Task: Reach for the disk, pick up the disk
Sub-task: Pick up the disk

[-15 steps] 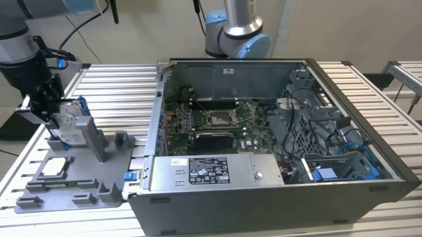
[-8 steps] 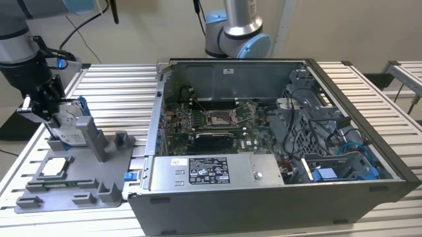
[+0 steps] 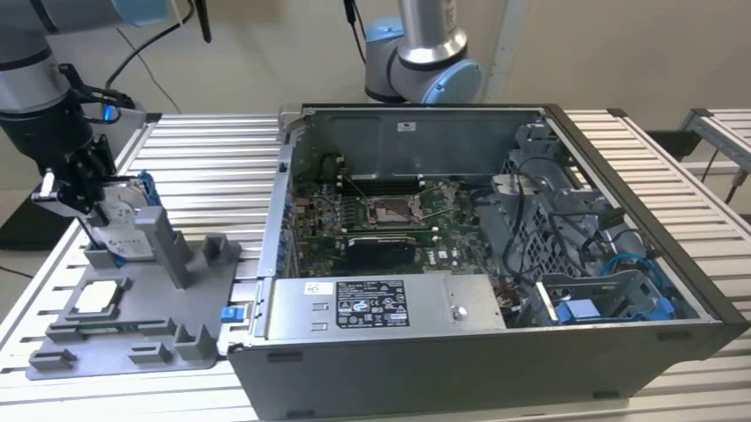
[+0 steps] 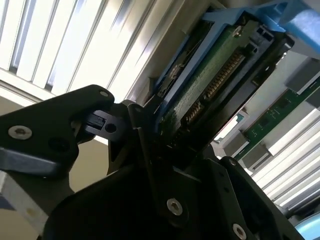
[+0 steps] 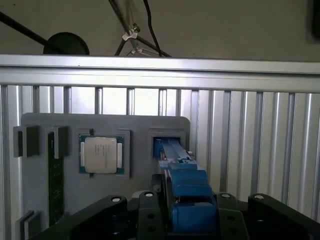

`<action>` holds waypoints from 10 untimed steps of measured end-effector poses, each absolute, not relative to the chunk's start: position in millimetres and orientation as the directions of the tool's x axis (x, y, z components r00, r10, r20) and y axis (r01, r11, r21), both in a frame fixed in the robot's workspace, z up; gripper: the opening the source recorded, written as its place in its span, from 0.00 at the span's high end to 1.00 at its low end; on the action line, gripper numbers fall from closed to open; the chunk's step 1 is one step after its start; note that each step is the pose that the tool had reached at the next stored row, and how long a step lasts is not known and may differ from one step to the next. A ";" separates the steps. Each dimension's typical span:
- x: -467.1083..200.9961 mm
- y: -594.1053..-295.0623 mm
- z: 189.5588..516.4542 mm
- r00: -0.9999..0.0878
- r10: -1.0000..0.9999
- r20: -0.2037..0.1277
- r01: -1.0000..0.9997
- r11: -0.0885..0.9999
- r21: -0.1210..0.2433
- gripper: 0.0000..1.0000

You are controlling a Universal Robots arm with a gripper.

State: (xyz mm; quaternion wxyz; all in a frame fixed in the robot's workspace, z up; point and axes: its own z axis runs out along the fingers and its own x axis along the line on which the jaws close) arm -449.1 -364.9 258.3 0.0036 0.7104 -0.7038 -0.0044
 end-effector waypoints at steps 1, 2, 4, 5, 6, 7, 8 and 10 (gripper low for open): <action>-449.1 -364.8 258.4 0.009 -1.000 0.002 -1.000 -0.009 0.011 1.00; -449.2 -364.7 258.3 0.009 -1.000 0.008 -1.000 -0.009 0.011 1.00; -449.1 -365.0 258.5 0.009 -1.000 0.014 -1.000 -0.009 0.012 1.00; -449.1 -365.3 258.5 0.010 -1.000 0.007 -1.000 -0.010 0.012 1.00; -449.0 -365.2 258.4 0.010 -1.000 -0.010 -1.000 -0.010 0.011 1.00; -449.0 -365.0 258.4 0.010 -1.000 -0.023 -1.000 -0.010 0.011 1.00; -449.0 -364.9 258.5 0.009 -1.000 -0.030 -1.000 -0.010 0.011 1.00; -449.1 -364.8 259.0 0.009 -0.999 -0.035 -1.000 -0.010 0.010 1.00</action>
